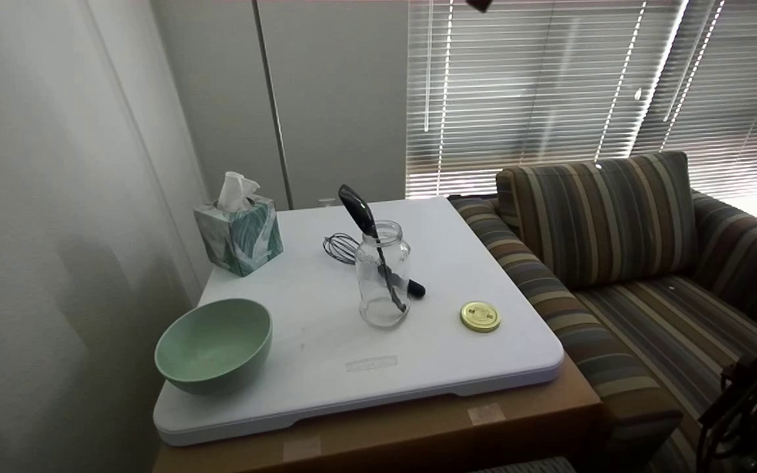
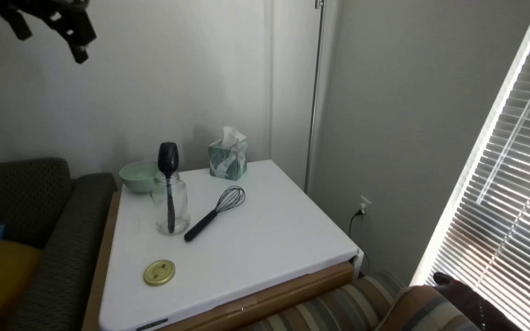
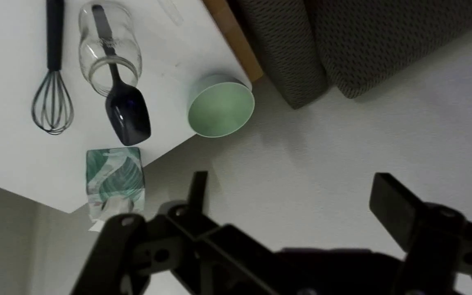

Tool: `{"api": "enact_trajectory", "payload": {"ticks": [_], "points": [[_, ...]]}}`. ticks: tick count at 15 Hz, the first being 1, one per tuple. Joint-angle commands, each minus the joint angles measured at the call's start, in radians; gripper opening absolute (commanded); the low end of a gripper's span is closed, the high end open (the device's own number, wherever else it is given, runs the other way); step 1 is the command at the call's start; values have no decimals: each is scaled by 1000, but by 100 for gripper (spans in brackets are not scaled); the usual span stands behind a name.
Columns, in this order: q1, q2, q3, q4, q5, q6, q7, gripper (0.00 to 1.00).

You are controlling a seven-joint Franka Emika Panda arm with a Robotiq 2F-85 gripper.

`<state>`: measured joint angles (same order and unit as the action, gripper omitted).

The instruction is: Move the bowl to the right

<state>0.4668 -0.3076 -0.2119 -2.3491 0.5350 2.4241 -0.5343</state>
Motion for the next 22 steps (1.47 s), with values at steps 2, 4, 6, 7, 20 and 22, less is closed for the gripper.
{"api": "enact_trajectory", "payload": {"ticks": [2,4,6,7,20,22], "points": [[88,313,-99,303,205,-210,-291,100],[-68,430,48,426,270,-341,-377,100],[-144,541,130,546,257,-433,-414,100],[-182,595,172,606,237,-452,-407,100],[-216,673,395,555,-163,-266,-228,100],[-216,737,413,590,-252,-252,-186,100]]}}
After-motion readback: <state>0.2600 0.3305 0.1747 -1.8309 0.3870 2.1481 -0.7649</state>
